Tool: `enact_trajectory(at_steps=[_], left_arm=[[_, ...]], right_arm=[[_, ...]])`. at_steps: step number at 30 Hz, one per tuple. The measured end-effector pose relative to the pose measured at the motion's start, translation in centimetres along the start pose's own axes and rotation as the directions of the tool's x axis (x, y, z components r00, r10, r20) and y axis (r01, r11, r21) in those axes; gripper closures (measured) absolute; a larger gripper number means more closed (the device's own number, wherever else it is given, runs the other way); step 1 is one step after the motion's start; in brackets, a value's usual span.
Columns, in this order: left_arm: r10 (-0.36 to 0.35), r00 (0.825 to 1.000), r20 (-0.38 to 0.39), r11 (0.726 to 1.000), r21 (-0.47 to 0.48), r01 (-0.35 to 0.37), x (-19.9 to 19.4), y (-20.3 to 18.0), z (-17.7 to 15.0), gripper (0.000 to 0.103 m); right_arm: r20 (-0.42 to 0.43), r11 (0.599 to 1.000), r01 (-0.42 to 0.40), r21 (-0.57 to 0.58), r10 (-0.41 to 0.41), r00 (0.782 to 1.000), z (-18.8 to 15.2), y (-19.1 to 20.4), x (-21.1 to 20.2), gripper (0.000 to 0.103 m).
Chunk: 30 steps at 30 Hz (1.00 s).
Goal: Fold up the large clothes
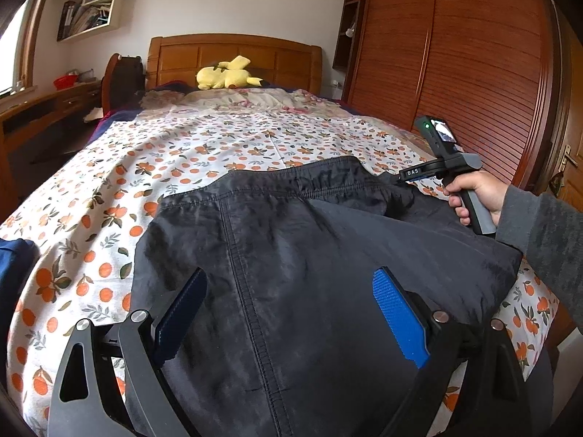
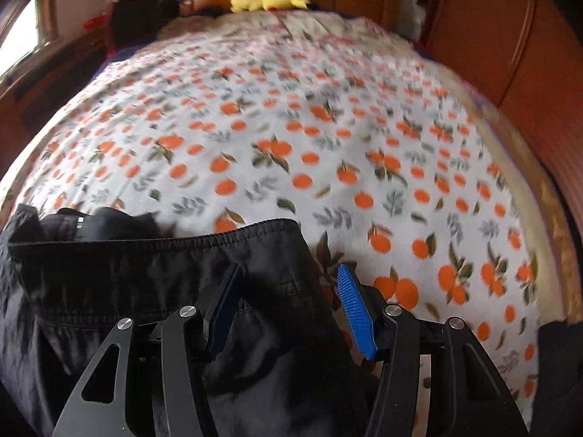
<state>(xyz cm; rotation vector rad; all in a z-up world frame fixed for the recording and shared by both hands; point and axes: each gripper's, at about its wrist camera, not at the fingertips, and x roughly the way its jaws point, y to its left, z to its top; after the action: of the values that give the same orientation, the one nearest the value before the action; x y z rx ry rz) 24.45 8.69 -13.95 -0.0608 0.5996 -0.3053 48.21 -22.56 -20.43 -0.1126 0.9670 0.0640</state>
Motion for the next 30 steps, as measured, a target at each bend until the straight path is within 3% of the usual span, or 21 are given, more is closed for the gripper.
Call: enact_trajectory(at_steps=[1, 2, 3, 4, 5, 9, 12, 17, 20, 26, 30], left_arm=[[0.001, 1.0, -0.002, 1.0, 0.001, -0.001, 0.1, 0.0, 0.0, 0.009], [0.001, 1.0, -0.003, 1.0, 0.0, -0.001, 0.2, 0.0, -0.1, 0.009], [0.0, 1.0, -0.005, 1.0, -0.001, 0.0, 0.3, 0.1, 0.0, 0.009], [0.0, 1.0, -0.005, 1.0, -0.001, 0.0, 0.3, 0.1, 0.0, 0.009], [-0.001, 1.0, -0.006, 1.0, -0.002, 0.001, 0.3, 0.1, 0.0, 0.009], [-0.005, 1.0, -0.006, 1.0, 0.001, 0.005, 0.5, -0.1, 0.1, 0.009], [-0.007, 1.0, -0.008, 1.0, 0.006, 0.007, 0.5, -0.2, 0.1, 0.009], [-0.006, 1.0, -0.009, 1.0, 0.008, 0.006, 0.5, -0.3, 0.0, 0.009], [-0.007, 1.0, -0.008, 1.0, 0.007, 0.007, 0.4, -0.3, 0.0, 0.009], [-0.012, 1.0, -0.004, 1.0, 0.011, 0.012, 0.2, -0.3, -0.1, 0.009], [-0.018, 1.0, 0.002, 1.0, 0.018, 0.018, -0.2, -0.5, -0.2, 0.009]], right_arm=[[-0.011, 1.0, -0.009, 0.011, 0.009, 1.0, -0.1, -0.2, 0.4, 0.051], [-0.024, 0.999, -0.03, 0.025, 0.031, 0.999, -0.2, -0.4, 0.8, 0.058], [-0.029, 0.998, -0.052, 0.029, 0.053, 0.998, -0.2, -0.5, 1.0, 0.072], [-0.033, 0.998, -0.062, 0.028, 0.063, 0.997, -0.2, -0.5, 1.1, 0.077], [-0.03, 0.998, -0.063, 0.021, 0.064, 0.998, -0.2, -0.4, 1.0, 0.09], [0.08, 0.999, -0.031, 0.007, 0.03, 0.996, 0.1, -0.6, -1.0, 0.097], [0.133, 0.994, 0.068, 0.081, -0.078, 0.988, 0.4, -2.2, -2.0, 0.097], [0.117, 0.991, 0.113, 0.065, -0.12, 0.986, 0.5, -2.2, -1.9, 0.094], [0.125, 0.988, 0.146, 0.045, -0.151, 0.981, 0.5, -1.8, -2.8, 0.065], [0.167, 0.998, 0.055, -0.011, -0.053, 0.985, -2.4, -0.6, -7.4, 0.065], [0.159, 0.995, -0.011, -0.101, 0.027, 0.987, -7.5, 1.3, -11.2, 0.065]])
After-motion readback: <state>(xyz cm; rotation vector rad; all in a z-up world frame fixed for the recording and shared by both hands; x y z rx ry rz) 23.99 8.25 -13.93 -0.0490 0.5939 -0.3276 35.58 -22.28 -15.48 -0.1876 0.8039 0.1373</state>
